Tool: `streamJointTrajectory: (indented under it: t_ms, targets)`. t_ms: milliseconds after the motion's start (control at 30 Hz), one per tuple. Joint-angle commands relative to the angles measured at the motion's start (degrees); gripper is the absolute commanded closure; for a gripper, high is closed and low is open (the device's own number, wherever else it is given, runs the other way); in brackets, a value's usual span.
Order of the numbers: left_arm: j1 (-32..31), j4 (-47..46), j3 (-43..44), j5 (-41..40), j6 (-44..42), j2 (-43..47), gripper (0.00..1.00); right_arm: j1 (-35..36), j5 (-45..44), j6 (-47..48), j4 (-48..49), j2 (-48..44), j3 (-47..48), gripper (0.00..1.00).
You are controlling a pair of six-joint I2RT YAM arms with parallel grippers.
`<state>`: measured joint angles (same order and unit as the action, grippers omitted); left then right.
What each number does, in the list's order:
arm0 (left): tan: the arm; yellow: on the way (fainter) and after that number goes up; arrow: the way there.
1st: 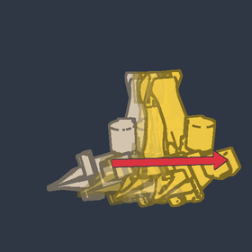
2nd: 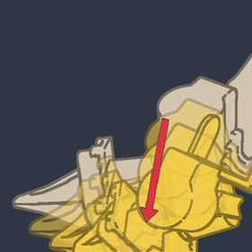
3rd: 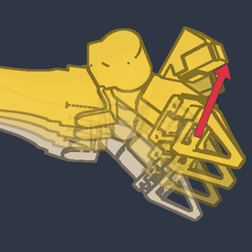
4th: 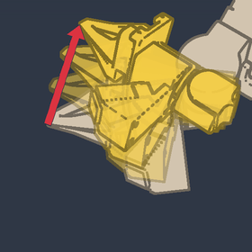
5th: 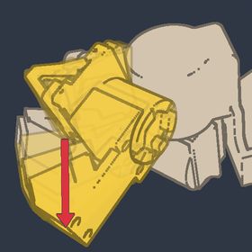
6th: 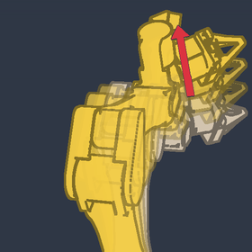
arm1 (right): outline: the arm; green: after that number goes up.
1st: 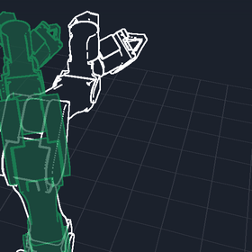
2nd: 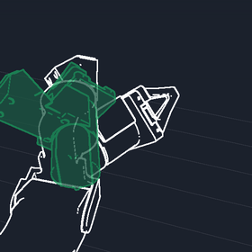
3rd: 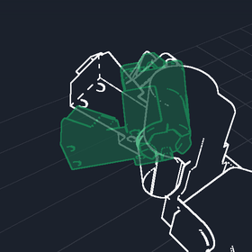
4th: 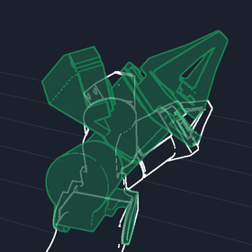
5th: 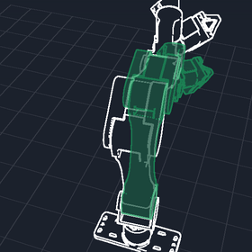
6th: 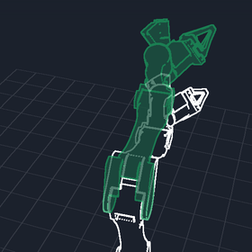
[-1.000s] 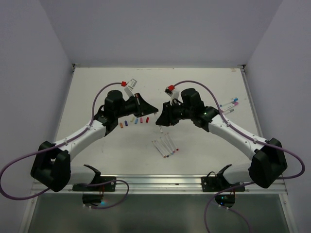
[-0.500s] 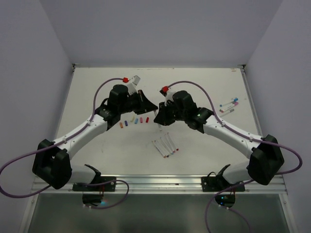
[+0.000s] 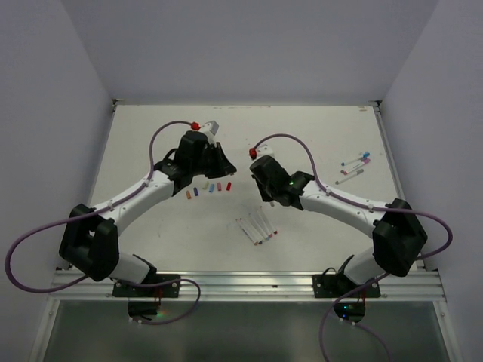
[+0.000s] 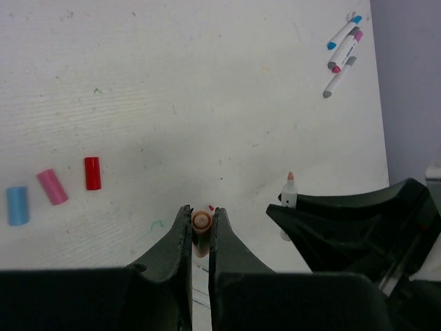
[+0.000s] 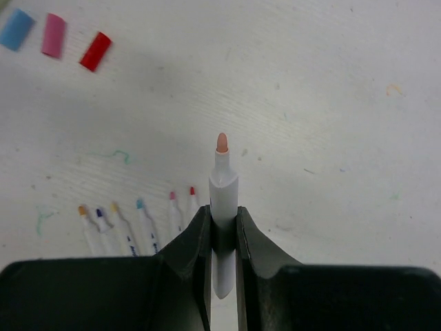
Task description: Open the pen caps
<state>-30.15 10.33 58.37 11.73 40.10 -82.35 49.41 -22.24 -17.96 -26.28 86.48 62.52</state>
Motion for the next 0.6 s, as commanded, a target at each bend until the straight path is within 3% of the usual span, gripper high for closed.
streamJointTrajectory:
  t_ms: [0,567]
  targets:
    - [-0.3,-2.5,-0.5,3.0,-2.8,-1.2,1.00,-3.7,-0.6,-0.2,-2.1,-2.5,-3.3,1.00]
    - [-1.9,-5.8,2.4,4.2,-4.5,-14.9,1.00,-6.1,9.9,-2.6,-0.2,5.2,-8.1,1.00]
